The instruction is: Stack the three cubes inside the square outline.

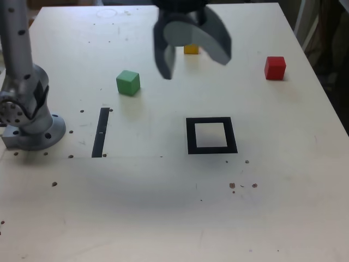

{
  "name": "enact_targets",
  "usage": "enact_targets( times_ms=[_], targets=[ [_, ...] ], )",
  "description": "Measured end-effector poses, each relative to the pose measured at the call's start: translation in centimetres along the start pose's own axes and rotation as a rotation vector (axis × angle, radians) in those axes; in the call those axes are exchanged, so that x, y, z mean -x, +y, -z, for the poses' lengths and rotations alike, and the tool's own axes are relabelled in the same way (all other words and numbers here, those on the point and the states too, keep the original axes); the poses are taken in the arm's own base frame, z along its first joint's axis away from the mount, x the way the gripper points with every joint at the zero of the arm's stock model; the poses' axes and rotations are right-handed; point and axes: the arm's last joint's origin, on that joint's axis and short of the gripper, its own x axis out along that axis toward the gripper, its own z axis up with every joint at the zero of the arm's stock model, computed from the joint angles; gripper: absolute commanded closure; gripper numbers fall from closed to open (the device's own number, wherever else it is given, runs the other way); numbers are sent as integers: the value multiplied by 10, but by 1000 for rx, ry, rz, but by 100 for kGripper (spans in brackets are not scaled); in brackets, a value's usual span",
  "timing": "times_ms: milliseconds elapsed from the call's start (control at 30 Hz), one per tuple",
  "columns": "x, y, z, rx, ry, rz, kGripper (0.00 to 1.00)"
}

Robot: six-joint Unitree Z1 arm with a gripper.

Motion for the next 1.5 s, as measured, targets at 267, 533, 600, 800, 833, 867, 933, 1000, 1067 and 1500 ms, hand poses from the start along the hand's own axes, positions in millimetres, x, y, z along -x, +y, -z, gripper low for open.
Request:
enact_targets(
  times_ms=[267, 533, 600, 800, 833, 867, 933, 1000, 1067, 1500],
  targets=[
    [-16, 46, -53, -17, 48, -24, 1],
    [-35, 79, -97, -32, 63, -25, 0],
    [-36, 87, -105, -31, 45, -31, 0],
    [-56, 123, -130, -13, 2, -16, 0],
    [-56, 129, -132, -12, -11, -19, 0],
    [-57, 134, -135, -11, -26, -25, 0],
    [-59, 144, -140, -10, -49, -38, 0],
    [-60, 152, -145, -7, -77, -60, 0],
    [-56, 155, -149, -7, -108, -82, 0],
    [-97, 171, -165, -2, -32, -155, 3]
  ],
)
